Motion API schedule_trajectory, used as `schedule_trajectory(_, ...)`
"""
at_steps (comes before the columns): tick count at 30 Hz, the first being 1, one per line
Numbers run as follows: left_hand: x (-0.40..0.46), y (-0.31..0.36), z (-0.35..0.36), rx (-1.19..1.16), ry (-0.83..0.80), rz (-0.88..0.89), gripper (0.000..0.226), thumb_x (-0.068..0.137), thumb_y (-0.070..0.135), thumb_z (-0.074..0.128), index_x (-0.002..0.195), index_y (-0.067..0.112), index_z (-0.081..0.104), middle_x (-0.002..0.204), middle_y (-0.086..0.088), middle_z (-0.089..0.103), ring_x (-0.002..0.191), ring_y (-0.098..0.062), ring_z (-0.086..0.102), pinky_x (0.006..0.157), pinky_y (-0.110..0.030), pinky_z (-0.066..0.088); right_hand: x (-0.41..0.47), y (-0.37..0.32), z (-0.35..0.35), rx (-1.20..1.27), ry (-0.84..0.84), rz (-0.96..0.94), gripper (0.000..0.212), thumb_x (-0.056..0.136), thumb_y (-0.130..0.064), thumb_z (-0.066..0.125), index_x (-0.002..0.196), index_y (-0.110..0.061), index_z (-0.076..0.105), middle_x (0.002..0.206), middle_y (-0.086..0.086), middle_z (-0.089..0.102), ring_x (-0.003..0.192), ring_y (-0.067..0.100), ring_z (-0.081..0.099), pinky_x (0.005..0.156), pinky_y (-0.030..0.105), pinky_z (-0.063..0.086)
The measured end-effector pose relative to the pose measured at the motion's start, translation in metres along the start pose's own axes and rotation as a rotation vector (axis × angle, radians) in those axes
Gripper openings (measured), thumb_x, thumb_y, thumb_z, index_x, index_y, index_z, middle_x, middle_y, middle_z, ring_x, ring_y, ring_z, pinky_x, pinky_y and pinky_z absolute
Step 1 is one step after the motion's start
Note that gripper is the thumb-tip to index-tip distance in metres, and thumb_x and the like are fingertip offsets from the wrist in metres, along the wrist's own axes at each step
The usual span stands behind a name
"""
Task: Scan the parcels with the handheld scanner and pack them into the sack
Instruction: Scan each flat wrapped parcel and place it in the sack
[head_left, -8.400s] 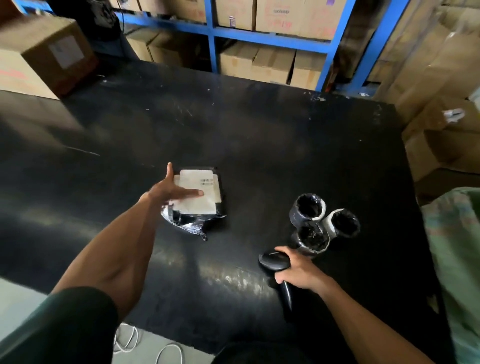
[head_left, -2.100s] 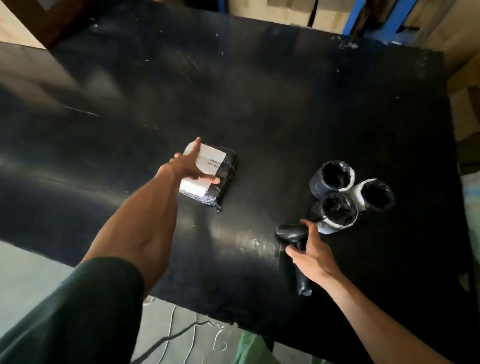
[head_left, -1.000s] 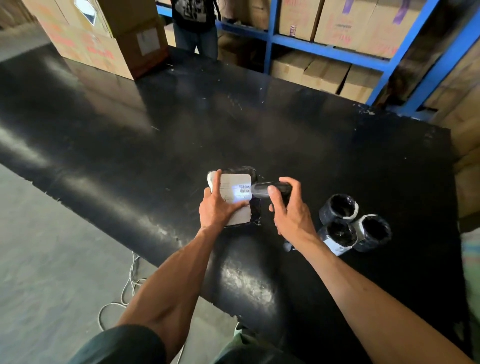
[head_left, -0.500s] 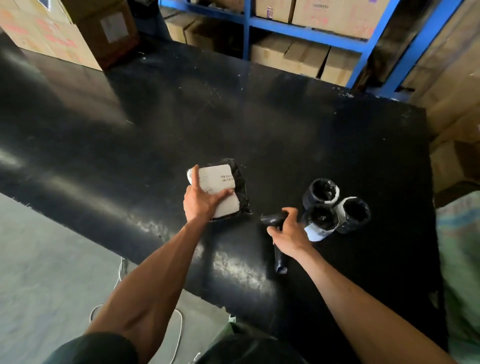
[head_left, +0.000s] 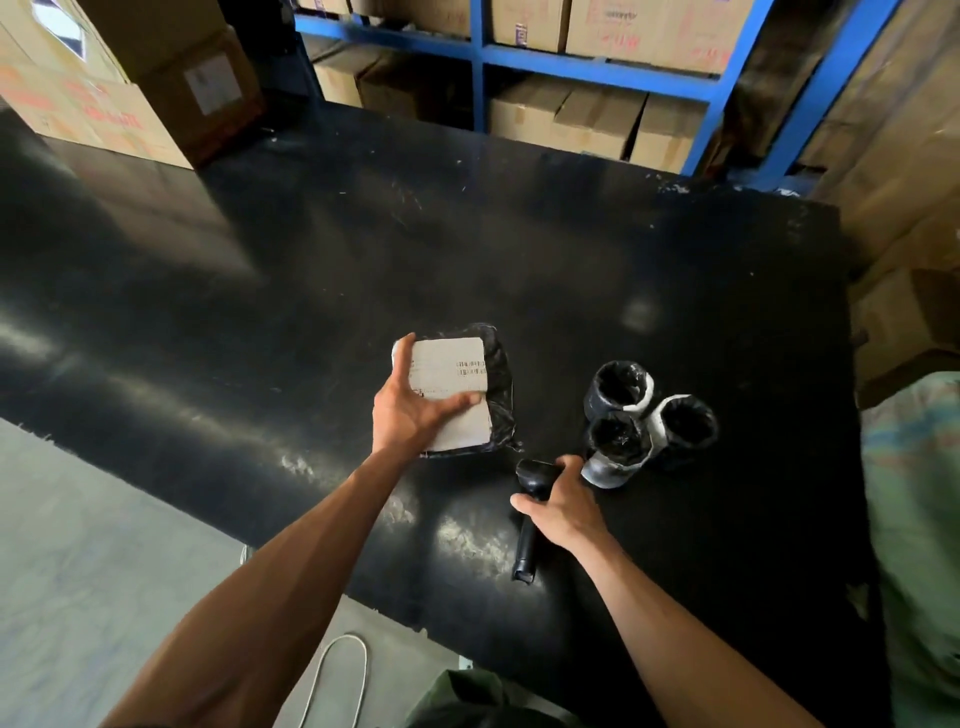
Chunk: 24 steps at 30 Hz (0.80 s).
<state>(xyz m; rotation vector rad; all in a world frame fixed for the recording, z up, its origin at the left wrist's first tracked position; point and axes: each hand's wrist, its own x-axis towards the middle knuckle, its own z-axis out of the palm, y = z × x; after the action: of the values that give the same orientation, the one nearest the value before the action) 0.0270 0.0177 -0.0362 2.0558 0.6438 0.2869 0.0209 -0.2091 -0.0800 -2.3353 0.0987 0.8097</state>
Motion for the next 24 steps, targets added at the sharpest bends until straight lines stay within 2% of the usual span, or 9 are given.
schedule_trajectory(2, -0.002, 0.014, 0.005, -0.006, -0.018, 0.031, 0.104, 0.057, 0.059, 0.092, 0.142, 0.047, 0.033, 0.111, 0.014, 0.059, 0.1, -0.012, 0.058, 0.085, -0.023, 0.044, -0.005, -0.007, -0.02, -0.21, -0.021, -0.046, 0.066, 0.087, -0.049, 0.068, 0.137, -0.019, 0.038, 0.131, 0.009, 0.063, 0.119, 0.032, 0.062, 0.095, 0.037, 0.049)
schedule_trajectory(4, -0.003, 0.034, 0.011, -0.012, -0.031, 0.053, 0.104, 0.056, 0.059, 0.092, 0.142, 0.049, 0.034, 0.112, 0.013, 0.059, 0.1, -0.012, 0.058, 0.084, -0.023, 0.044, -0.011, -0.015, -0.051, -0.235, 0.043, -0.113, 0.058, 0.091, -0.053, 0.061, 0.138, -0.024, 0.042, 0.123, 0.008, 0.068, 0.119, 0.031, 0.063, 0.096, 0.039, 0.05)
schedule_trajectory(7, -0.008, 0.072, 0.032, -0.095, -0.051, 0.096, 0.102, 0.056, 0.056, 0.093, 0.141, 0.05, 0.037, 0.114, 0.015, 0.063, 0.097, -0.004, 0.062, 0.084, -0.017, 0.047, -0.019, -0.022, -0.112, 0.031, 0.224, -0.24, 0.048, 0.092, -0.054, 0.061, 0.133, -0.032, 0.05, 0.113, -0.001, 0.075, 0.113, 0.023, 0.066, 0.096, 0.039, 0.051)
schedule_trajectory(10, -0.021, 0.117, 0.068, -0.25, -0.082, 0.13, 0.083, 0.07, 0.053, 0.086, 0.141, 0.048, 0.043, 0.115, 0.014, 0.069, 0.095, 0.007, 0.068, 0.085, -0.014, 0.054, -0.029, -0.014, -0.174, 0.391, 0.269, -0.313, 0.059, 0.091, -0.052, 0.069, 0.141, -0.032, 0.046, 0.13, 0.0, 0.064, 0.1, 0.011, 0.065, 0.092, 0.03, 0.05)
schedule_trajectory(13, -0.041, 0.169, 0.118, -0.3, -0.119, 0.162, 0.063, 0.087, 0.06, 0.068, 0.143, 0.049, 0.042, 0.115, 0.012, 0.07, 0.093, 0.006, 0.069, 0.085, -0.021, 0.058, -0.037, 0.013, -0.232, 0.586, 0.226, -0.303, 0.075, 0.088, -0.062, 0.067, 0.15, -0.047, 0.029, 0.136, -0.005, 0.053, 0.109, 0.011, 0.06, 0.093, 0.031, 0.046)
schedule_trajectory(17, -0.085, 0.229, 0.196, -0.258, -0.259, 0.252, 0.053, 0.096, 0.061, 0.051, 0.146, 0.05, 0.039, 0.105, 0.028, 0.062, 0.087, 0.017, 0.062, 0.072, -0.001, 0.044, -0.041, 0.072, -0.286, 0.624, 0.289, -0.318, 0.077, 0.089, -0.067, 0.062, 0.15, -0.059, 0.017, 0.135, -0.018, 0.052, 0.119, 0.01, 0.056, 0.102, 0.037, 0.048)
schedule_trajectory(19, -0.109, 0.251, 0.238, -0.266, -0.338, 0.273, 0.05, 0.099, 0.064, 0.042, 0.147, 0.052, 0.038, 0.116, 0.025, 0.063, 0.104, 0.008, 0.061, 0.09, -0.01, 0.043, -0.039, 0.109, -0.309, 0.62, 0.441, -0.307, 0.072, 0.091, -0.063, 0.063, 0.151, -0.054, 0.024, 0.135, -0.019, 0.049, 0.119, 0.009, 0.053, 0.106, 0.036, 0.047)
schedule_trajectory(21, -0.129, 0.266, 0.283, -0.298, -0.43, 0.268, 0.053, 0.101, 0.065, 0.03, 0.152, 0.05, 0.031, 0.144, 0.016, 0.052, 0.132, -0.007, 0.05, 0.112, -0.022, 0.035, -0.037, 0.154, -0.332, 0.65, 0.584, -0.271, 0.063, 0.094, -0.056, 0.063, 0.15, -0.044, 0.038, 0.138, -0.012, 0.057, 0.118, 0.011, 0.059, 0.104, 0.034, 0.051)
schedule_trajectory(24, -0.161, 0.289, 0.344, -0.172, -0.613, 0.271, 0.06, 0.095, 0.077, 0.014, 0.151, 0.061, 0.004, 0.157, -0.001, 0.042, 0.14, -0.025, 0.043, 0.118, -0.042, 0.029, -0.041, 0.225, -0.371, 0.681, 0.723, -0.178, 0.05, 0.099, -0.044, 0.063, 0.145, -0.031, 0.05, 0.131, -0.003, 0.065, 0.101, 0.009, 0.065, 0.08, 0.021, 0.052)
